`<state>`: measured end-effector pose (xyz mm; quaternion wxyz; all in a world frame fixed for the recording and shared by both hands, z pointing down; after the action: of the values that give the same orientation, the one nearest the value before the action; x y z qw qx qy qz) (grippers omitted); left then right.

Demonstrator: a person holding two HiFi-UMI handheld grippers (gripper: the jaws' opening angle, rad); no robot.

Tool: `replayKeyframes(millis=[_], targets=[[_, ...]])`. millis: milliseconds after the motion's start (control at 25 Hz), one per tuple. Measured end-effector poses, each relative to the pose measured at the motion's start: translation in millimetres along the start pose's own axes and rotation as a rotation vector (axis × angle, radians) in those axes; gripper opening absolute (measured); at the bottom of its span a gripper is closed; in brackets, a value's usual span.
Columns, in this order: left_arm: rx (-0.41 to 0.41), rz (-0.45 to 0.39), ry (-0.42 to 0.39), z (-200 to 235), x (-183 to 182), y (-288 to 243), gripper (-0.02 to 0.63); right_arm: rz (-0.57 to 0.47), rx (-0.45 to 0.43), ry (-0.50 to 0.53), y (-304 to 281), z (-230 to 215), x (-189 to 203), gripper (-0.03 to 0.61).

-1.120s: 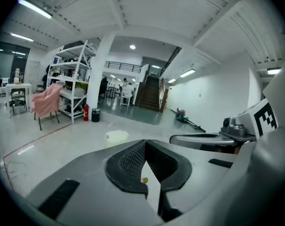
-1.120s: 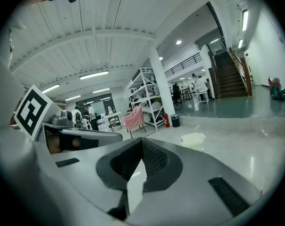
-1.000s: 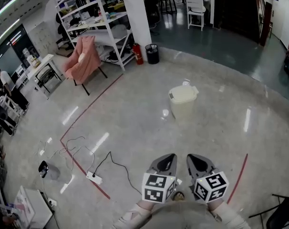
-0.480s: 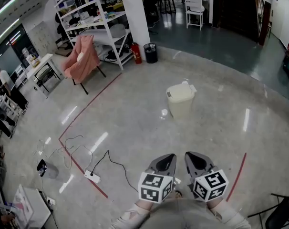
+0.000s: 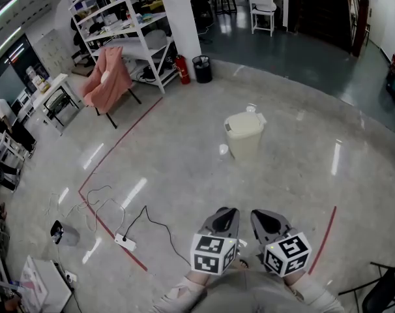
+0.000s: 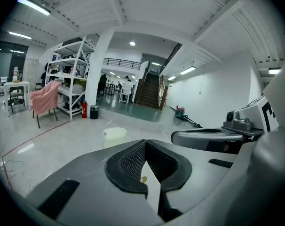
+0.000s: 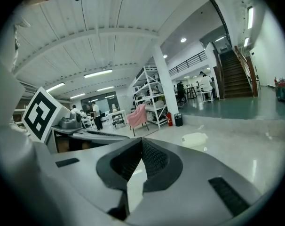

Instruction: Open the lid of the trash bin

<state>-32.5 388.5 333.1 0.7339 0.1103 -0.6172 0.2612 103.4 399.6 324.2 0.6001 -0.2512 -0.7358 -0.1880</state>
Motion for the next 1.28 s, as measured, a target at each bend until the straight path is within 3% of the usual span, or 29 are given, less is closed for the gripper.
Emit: replayKeyframes(millis=[520, 1280], targets=[[0.020, 0.003, -0.012, 39, -21, -79, 0.002, 0.011, 0.033, 0.006, -61, -49, -7, 0.003], [0.012, 0.038, 0.007, 152, -68, -183, 0.002, 0.009, 0.054, 0.007, -209, -110, -41, 0.003]])
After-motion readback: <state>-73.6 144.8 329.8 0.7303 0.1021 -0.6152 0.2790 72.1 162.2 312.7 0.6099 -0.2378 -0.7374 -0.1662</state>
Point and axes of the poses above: the fingertips, and each gripper's own axes: y backward along the fingers, z to its left, x out of its underside, the point moved 8 cm from there along y, backward along the fingers, and after that the axes turned 15 degrees about -z, right-handed, at the moved point
